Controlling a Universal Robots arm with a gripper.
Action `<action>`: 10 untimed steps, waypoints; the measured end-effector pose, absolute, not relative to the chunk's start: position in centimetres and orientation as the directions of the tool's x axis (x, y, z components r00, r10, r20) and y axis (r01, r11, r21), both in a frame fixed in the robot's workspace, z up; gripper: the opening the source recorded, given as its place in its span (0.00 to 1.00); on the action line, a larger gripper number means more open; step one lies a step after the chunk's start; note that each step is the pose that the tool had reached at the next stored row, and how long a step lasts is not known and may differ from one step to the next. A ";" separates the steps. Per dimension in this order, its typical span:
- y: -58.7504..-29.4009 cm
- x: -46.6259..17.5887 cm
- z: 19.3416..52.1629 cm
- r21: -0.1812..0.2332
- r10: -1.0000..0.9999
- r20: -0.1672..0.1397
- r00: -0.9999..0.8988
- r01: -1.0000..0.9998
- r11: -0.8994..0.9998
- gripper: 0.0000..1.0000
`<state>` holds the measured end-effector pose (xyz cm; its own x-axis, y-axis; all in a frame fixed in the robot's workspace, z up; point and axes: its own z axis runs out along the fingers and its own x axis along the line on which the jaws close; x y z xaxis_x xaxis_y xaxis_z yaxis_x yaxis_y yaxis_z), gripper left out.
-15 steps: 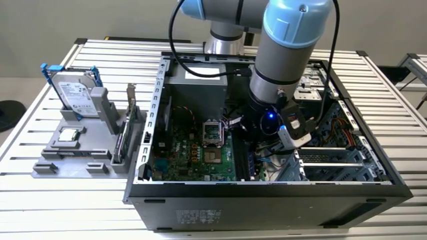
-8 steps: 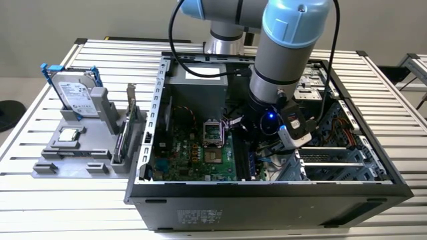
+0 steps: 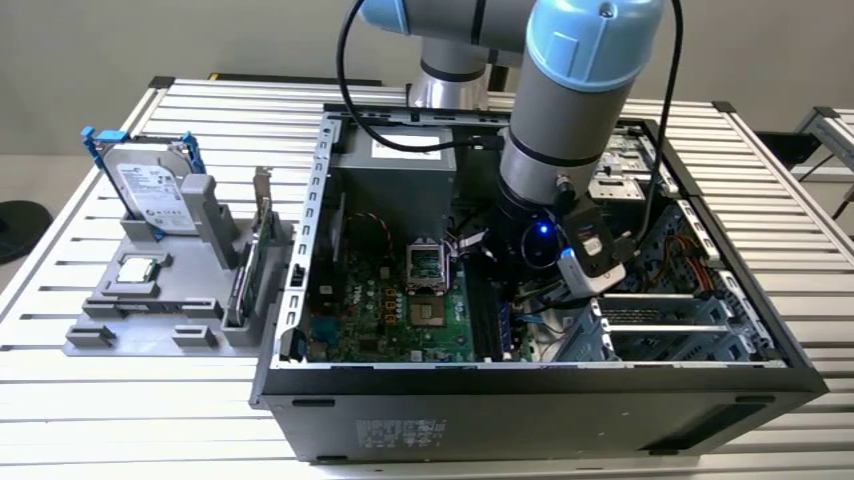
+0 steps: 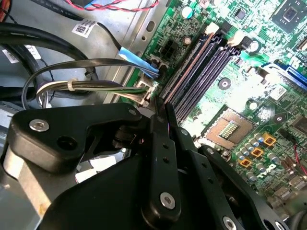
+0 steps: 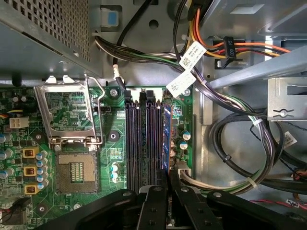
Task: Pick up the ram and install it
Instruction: 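Press down the ram until it locks into place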
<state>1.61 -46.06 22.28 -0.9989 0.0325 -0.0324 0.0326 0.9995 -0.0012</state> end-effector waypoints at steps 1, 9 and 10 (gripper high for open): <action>-46.1 1.6 22.3 -0.001 0.032 -0.032 -0.999 0.032 0.999 0.00; -46.1 1.5 22.2 -0.002 0.022 -0.031 -0.999 0.022 1.000 0.00; -46.1 1.5 22.1 -0.002 0.022 -0.031 -0.999 0.022 1.000 0.00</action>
